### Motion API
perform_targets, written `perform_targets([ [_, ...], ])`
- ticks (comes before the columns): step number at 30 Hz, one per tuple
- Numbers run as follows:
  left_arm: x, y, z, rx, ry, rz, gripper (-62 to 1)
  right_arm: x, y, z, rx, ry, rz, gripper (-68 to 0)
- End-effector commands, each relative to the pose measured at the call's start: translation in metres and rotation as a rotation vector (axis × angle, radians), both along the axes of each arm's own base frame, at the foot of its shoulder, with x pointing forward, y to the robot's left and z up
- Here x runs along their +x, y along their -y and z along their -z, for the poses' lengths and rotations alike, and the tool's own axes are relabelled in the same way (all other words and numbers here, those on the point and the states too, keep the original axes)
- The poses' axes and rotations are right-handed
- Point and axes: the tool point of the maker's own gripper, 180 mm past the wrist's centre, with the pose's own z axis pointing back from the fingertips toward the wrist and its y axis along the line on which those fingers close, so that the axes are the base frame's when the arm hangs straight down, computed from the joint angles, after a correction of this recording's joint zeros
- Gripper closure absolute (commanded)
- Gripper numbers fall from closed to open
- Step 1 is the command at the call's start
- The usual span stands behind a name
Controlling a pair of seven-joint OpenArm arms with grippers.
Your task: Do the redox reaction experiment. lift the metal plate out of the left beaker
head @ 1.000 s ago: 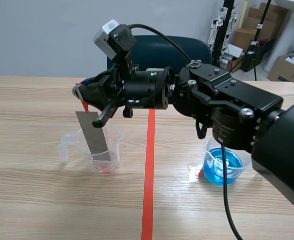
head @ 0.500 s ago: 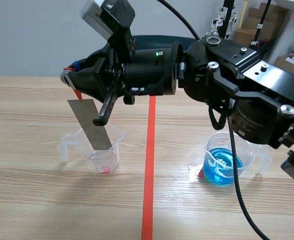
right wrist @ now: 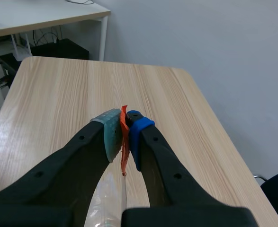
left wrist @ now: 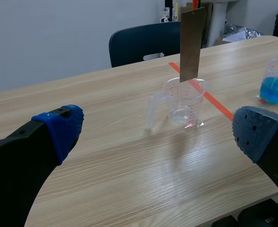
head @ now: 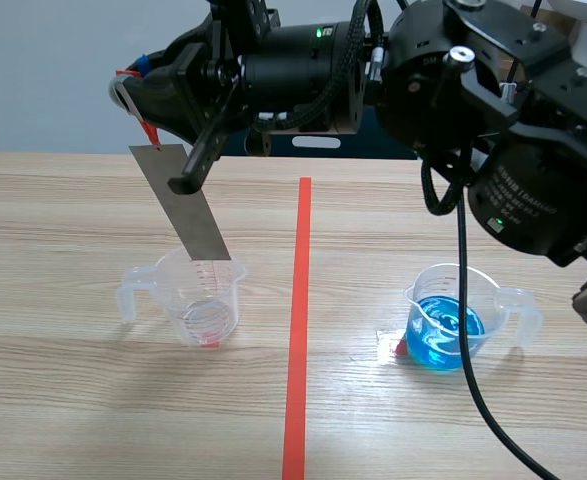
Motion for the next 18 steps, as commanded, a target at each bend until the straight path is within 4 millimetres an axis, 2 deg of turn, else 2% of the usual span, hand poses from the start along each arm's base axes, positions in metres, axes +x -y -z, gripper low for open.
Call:
perform_targets([
  [1, 0.001, 0.003, -0.006, -0.021, 0.026, 0.001, -62.3, 0.007, 0.002, -0.029, 0.062, 0.038, 0.016, -0.3],
  [13, 0.001, 0.003, -0.006, -0.021, 0.027, 0.001, -62.3, 0.009, 0.000, -0.067, 0.076, 0.062, 0.009, -0.3],
  [18, 0.000, 0.004, -0.018, -0.047, 0.091, 0.006, -62.3, 0.010, -0.001, -0.080, 0.082, 0.075, 0.006, -0.3],
])
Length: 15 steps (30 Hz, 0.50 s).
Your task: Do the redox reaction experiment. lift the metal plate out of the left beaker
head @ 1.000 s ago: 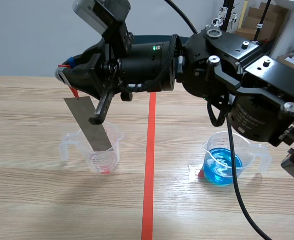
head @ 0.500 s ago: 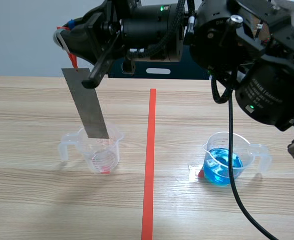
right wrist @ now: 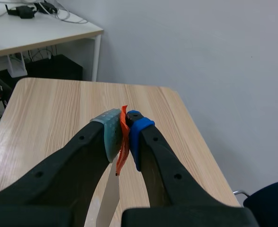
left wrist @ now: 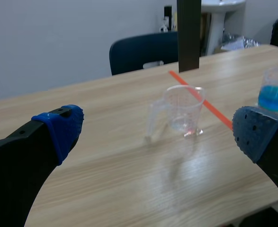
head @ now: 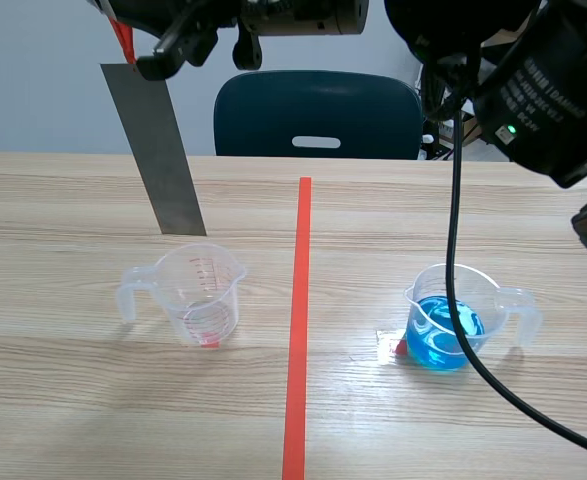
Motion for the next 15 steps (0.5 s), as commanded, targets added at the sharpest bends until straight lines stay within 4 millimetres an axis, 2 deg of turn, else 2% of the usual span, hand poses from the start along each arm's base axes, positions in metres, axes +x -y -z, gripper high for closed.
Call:
perform_targets([
  [1, 0.000, 0.003, -0.011, -0.032, 0.056, 0.003, -62.3, -0.001, 0.000, -0.024, 0.039, 0.043, -0.009, -0.3],
  [6, -0.003, 0.003, -0.024, -0.058, 0.122, 0.009, -62.3, 0.000, -0.004, -0.032, 0.025, 0.043, -0.001, -0.2],
  [15, -0.003, 0.003, -0.025, -0.059, 0.125, 0.010, -62.3, -0.009, -0.010, -0.045, 0.039, 0.040, -0.017, -0.3],
])
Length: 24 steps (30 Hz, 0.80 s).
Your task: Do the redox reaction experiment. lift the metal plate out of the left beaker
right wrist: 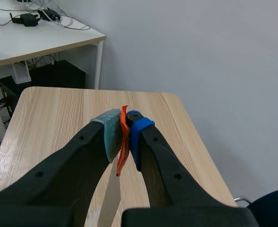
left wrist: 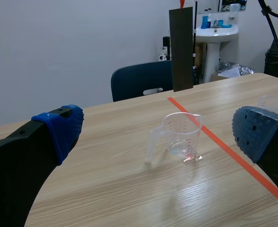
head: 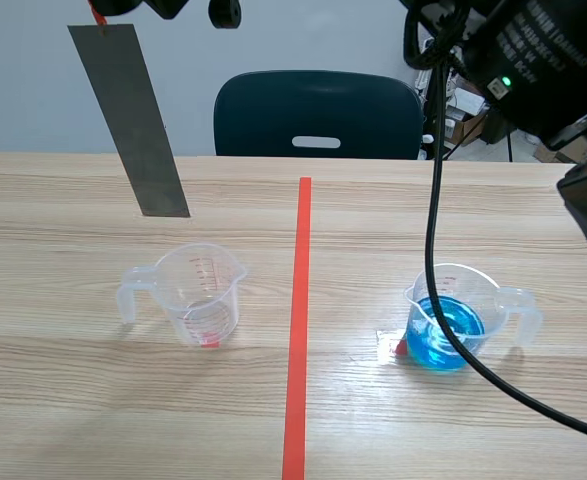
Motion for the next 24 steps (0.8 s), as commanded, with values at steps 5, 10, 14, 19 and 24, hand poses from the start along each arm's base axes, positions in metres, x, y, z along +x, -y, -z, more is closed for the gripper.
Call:
perform_targets([
  [5, 0.000, 0.003, -0.006, -0.021, 0.029, 0.001, -62.3, -0.007, -0.003, -0.031, 0.043, 0.057, -0.009, -0.3],
  [10, 0.000, 0.003, -0.006, -0.021, 0.029, 0.001, -62.3, -0.004, -0.001, -0.036, 0.054, 0.053, 0.012, -0.2],
  [14, 0.000, 0.003, -0.006, -0.021, 0.028, 0.001, -62.3, -0.005, -0.001, -0.039, 0.049, 0.063, 0.012, -0.2],
  [19, 0.000, 0.003, -0.005, -0.019, 0.025, 0.001, -62.3, -0.002, -0.001, -0.047, 0.049, 0.072, 0.037, -0.2],
  [24, 0.000, 0.003, -0.005, -0.019, 0.025, 0.001, -62.3, -0.006, -0.005, -0.047, 0.048, 0.053, 0.019, -0.2],
])
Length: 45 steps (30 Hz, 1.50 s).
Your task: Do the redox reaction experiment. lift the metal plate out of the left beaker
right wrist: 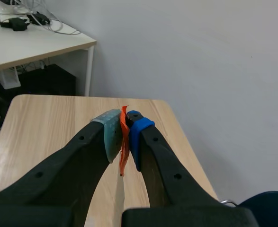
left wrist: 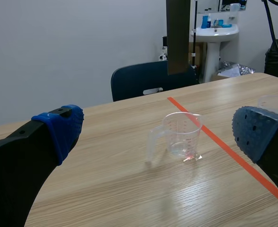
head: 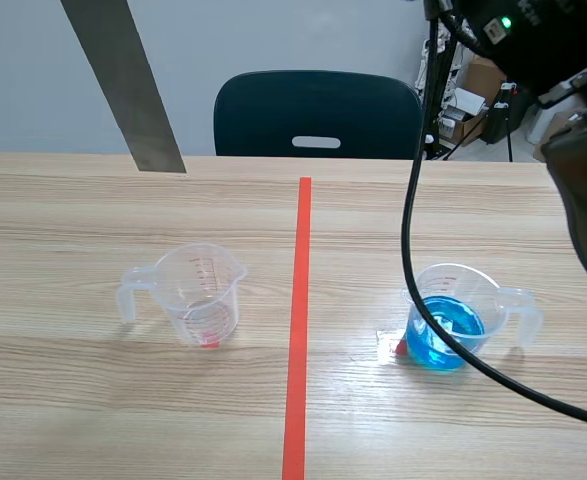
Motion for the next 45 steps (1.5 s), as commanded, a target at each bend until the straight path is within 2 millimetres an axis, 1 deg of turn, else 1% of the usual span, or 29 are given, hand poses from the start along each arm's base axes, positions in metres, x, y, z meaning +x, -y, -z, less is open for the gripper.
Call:
perform_targets([
  [1, 0.0003, 0.0026, -0.0056, -0.020, 0.026, 0.001, -62.3, -0.0065, -0.0015, -0.0189, 0.044, 0.031, -0.024, -0.2],
  [9, 0.0004, 0.0026, -0.0053, -0.019, 0.024, 0.001, -62.3, -0.0048, -0.0019, -0.0189, 0.052, 0.016, -0.014, -0.2],
  [13, 0.0014, 0.0026, -0.0010, -0.010, 0.002, -0.001, -62.3, -0.0049, -0.0019, -0.0189, 0.053, 0.016, -0.015, -0.2],
  [45, 0.0013, 0.0026, -0.0011, -0.010, 0.002, -0.001, -62.3, -0.0068, -0.0020, -0.0192, 0.074, 0.004, -0.025, -0.2],
])
